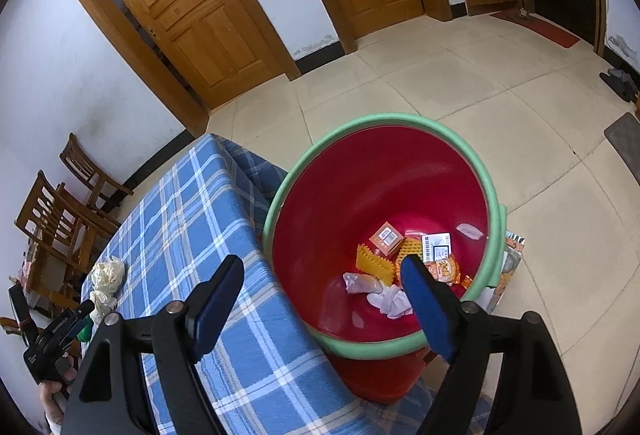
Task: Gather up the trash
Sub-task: 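Grasp the crumpled white paper ball with the left tool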
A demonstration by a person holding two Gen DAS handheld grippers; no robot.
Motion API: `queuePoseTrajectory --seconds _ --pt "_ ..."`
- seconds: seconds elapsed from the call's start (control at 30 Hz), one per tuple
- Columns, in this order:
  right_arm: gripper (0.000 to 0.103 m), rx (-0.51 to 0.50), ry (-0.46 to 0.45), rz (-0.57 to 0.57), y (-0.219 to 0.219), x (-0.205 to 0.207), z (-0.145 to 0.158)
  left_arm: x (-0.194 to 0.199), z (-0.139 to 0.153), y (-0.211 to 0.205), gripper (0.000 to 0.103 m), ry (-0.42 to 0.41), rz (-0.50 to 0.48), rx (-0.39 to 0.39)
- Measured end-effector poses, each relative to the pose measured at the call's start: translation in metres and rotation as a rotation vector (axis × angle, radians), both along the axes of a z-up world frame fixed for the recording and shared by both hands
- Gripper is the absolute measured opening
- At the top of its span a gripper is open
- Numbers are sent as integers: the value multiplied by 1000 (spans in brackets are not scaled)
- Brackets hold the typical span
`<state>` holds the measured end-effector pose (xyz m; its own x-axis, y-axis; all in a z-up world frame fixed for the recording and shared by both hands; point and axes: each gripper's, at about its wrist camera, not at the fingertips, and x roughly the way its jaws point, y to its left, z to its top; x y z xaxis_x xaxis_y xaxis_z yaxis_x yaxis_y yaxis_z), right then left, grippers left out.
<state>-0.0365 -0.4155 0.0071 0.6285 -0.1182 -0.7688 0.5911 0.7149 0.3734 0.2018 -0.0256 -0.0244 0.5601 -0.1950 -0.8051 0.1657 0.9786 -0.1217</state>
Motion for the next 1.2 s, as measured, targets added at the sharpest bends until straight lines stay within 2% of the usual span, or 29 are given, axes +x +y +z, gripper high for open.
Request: queuePoseTrajectory --seconds 0.17,0.37,0.43,0.47,0.5,0.6,0.83,0.97,1.2 --pt "83 -17 7 39 11 12 6 10 -11 3 65 6 3 19" --pt "83 -38 2 108 32 31 16 17 -25 8 65 41 7 -32" --pt "83 -38 -2 140 39 40 21 17 -28 10 59 49 4 -50" --pt "83 -36 -6 160 44 45 24 16 -28 9 49 53 4 -55" --pt "83 -36 -10 178 48 50 27 16 -29 10 43 60 0 -65" --pt "83 -50 -19 226 62 65 34 15 -30 13 35 72 0 -103" --pt "83 -86 -26 327 101 105 37 0 -11 39 35 7 36 -143" --pt "83 -92 -28 385 124 127 33 -4 -2 57 35 -40 93 -129" --pt "83 -91 -31 512 177 174 21 -3 -7 86 35 -79 201 -110"
